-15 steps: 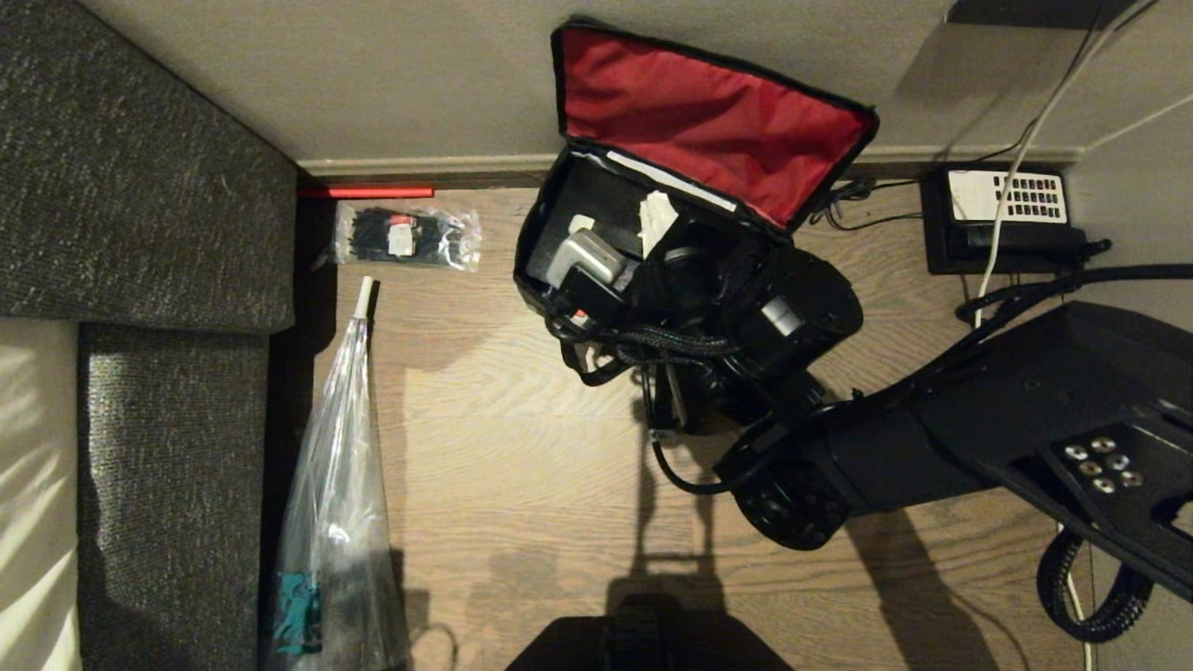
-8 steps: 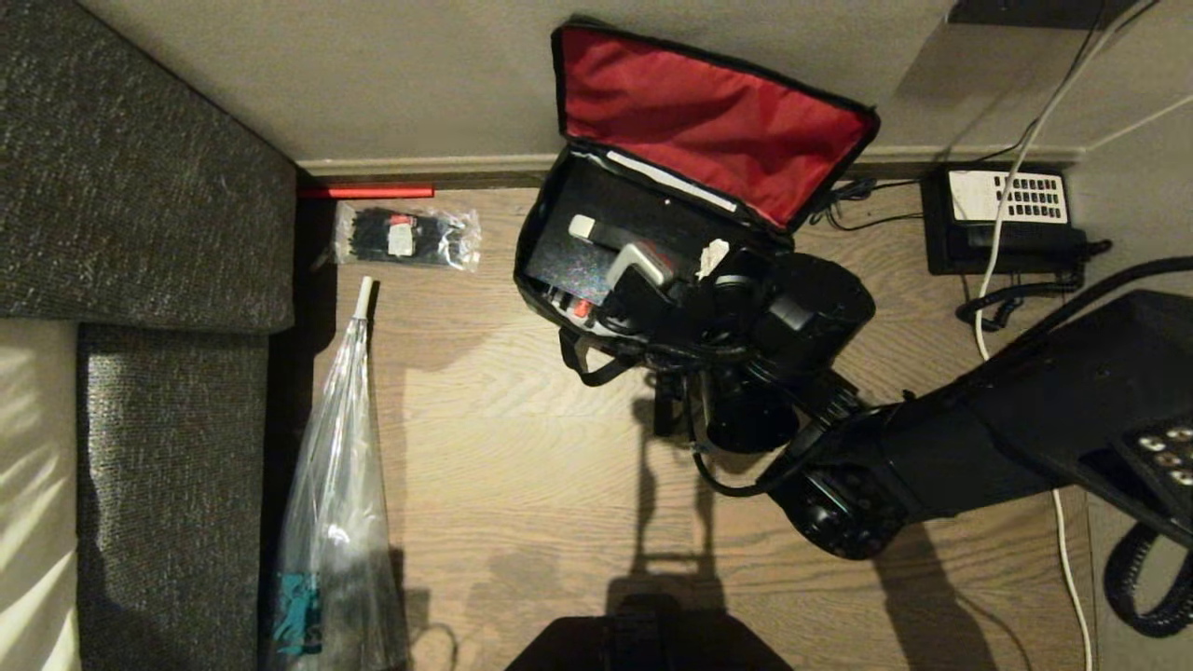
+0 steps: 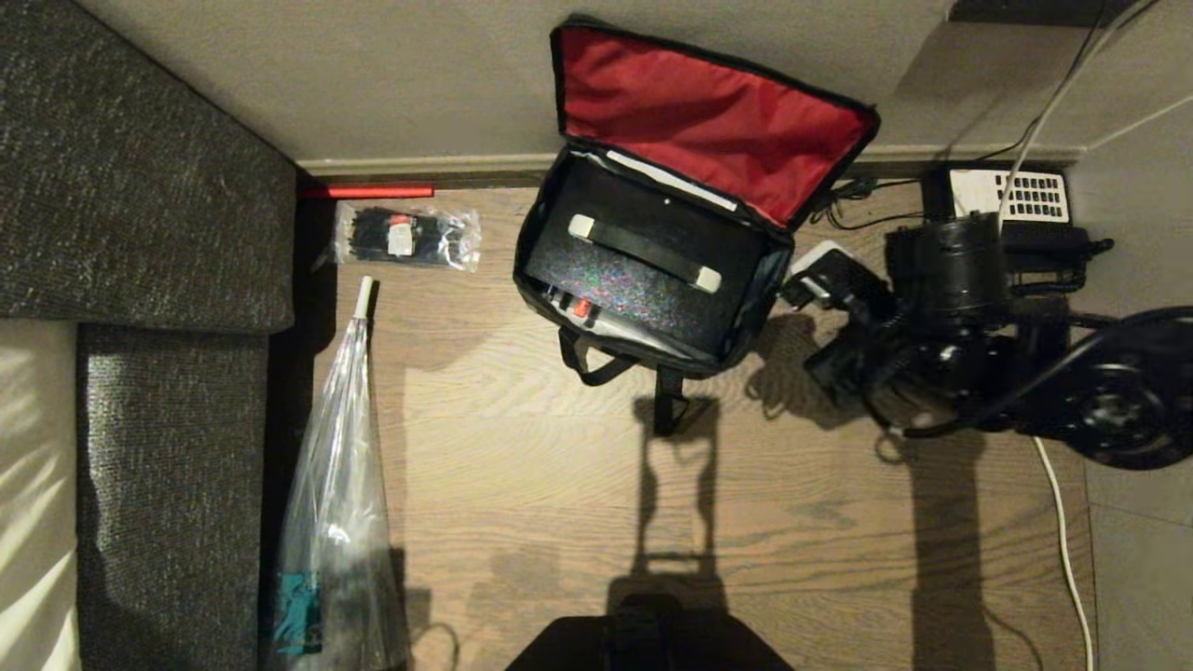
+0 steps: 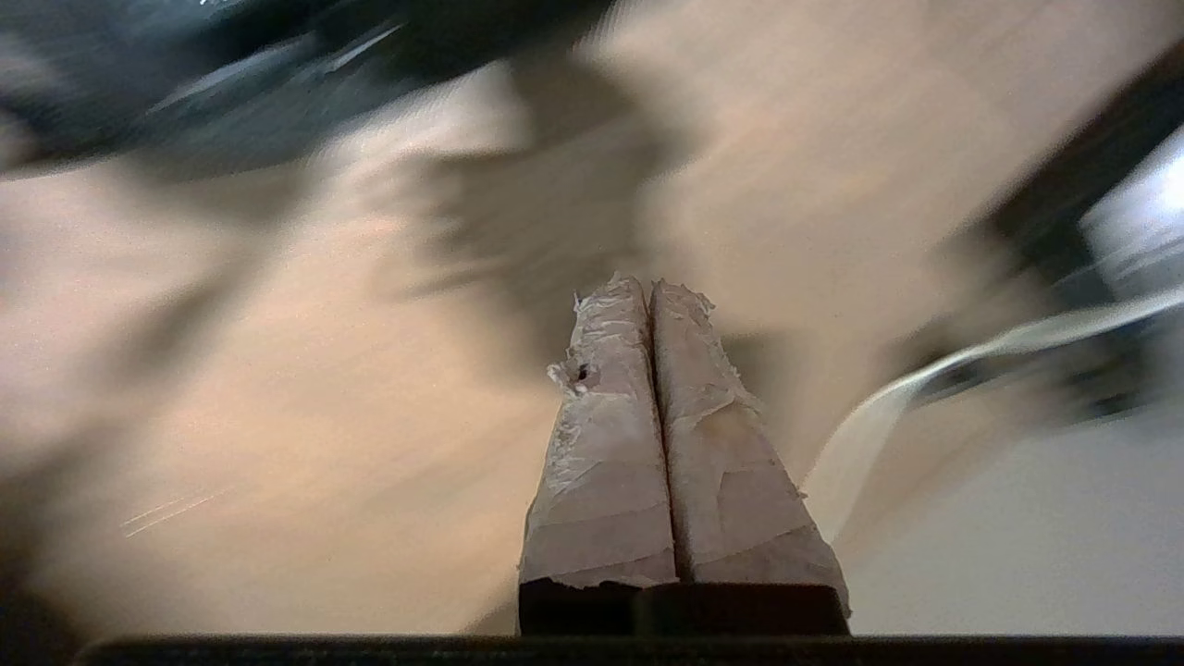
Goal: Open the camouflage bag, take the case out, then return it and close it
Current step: Grip the handle
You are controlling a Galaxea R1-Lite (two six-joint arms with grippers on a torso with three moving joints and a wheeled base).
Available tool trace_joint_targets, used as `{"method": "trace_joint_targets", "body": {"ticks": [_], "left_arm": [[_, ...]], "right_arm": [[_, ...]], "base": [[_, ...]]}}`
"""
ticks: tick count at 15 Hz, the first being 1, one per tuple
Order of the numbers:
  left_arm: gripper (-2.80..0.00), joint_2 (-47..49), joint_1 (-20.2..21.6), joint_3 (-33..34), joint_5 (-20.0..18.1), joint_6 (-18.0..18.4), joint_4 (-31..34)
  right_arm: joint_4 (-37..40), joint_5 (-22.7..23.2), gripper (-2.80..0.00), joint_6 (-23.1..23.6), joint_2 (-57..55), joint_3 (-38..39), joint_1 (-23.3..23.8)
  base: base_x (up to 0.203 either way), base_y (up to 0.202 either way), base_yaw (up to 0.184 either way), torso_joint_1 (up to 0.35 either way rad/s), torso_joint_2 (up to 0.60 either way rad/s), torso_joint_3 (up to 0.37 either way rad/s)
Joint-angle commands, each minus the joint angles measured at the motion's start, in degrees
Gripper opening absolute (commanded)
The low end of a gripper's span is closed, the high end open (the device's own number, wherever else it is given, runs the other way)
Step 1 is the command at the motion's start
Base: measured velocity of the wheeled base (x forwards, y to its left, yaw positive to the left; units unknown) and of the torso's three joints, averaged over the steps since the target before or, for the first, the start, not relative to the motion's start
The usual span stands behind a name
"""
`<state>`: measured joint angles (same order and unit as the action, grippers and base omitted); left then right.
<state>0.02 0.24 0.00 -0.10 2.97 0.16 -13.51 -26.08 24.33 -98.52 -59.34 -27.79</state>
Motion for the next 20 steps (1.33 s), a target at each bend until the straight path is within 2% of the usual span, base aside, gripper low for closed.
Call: {"method": "trace_joint_targets", "body": {"ticks": [1,2,4,5,7,12,14,16,20], "left_arm": [[-2.8,-0.11,0.02,0.18,0.01,0.02,0.02],[-2.8,-0.11,0.02,0.18,0.01,-0.06,0.02],[-2.8,-0.11,0.02,0.18,0.01,0.02,0.02],[-2.8,-0.11,0.02,0.09,0.01,0.02,0.02],[-2.8,-0.11,0.02,0.18,0.01,0.02,0.02],[-2.8,-0.11,0.02,0.18,0.01,0.02,0.02],[-2.8,-0.11,0.02,0.18,0.01,0.02,0.02],[-2.8,-0.11,0.02,0.18,0.01,0.02,0.02],[-2.8,-0.11,0.02,0.18,0.01,0.02,0.02]], "right_arm": [[16.29,10.41,-2.8,-29.43,13.12,2.89,3.59],[15.77,16.6,-2.8,-34.28,16.81,6.73,5.5],[9.44,27.64,-2.8,-38.35,22.11,16.17,7.86],[4.43,31.83,-2.8,-39.64,23.98,20.26,8.43],[-8.47,36.43,-2.8,-40.09,24.5,24.81,8.74],[-19.58,38.44,-2.8,-38.75,17.04,26.32,7.83],[-19.04,40.0,-2.8,-40.3,16.88,26.0,7.19],[-17.6,40.55,-2.8,-45.88,15.32,26.07,4.63],[-16.5,37.99,-2.8,-48.22,8.55,19.44,4.22]], "base": [[0.0,0.0,0.0,0.0,0.0,0.0],[0.0,0.0,0.0,0.0,0.0,0.0],[0.0,0.0,0.0,0.0,0.0,0.0],[0.0,0.0,0.0,0.0,0.0,0.0],[0.0,0.0,0.0,0.0,0.0,0.0],[0.0,0.0,0.0,0.0,0.0,0.0],[0.0,0.0,0.0,0.0,0.0,0.0],[0.0,0.0,0.0,0.0,0.0,0.0],[0.0,0.0,0.0,0.0,0.0,0.0]]}}
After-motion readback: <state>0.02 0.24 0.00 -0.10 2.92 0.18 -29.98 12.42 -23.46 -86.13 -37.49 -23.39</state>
